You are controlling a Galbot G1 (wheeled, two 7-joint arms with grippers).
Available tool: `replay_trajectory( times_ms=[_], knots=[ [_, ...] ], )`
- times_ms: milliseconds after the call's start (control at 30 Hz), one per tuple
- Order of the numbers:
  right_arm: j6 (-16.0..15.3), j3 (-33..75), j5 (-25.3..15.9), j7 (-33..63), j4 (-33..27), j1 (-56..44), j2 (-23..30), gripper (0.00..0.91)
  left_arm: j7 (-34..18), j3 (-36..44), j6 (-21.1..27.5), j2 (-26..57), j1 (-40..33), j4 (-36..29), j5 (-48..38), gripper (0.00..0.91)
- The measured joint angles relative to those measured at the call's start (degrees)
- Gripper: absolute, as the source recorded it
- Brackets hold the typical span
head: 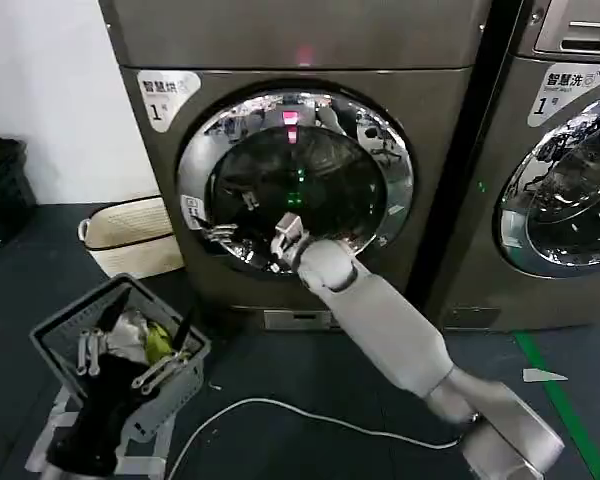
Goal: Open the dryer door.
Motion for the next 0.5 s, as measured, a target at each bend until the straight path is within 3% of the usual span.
replay_trajectory(
  times_ms=[500],
  knots=[
    [3.84,-0.08,0.92,-4.74,-6.01,1.56,2.94,0.907,-0.06,-0.41,-0.31,-0.16,0.46,0.10,-0.17,0.907]
  ],
)
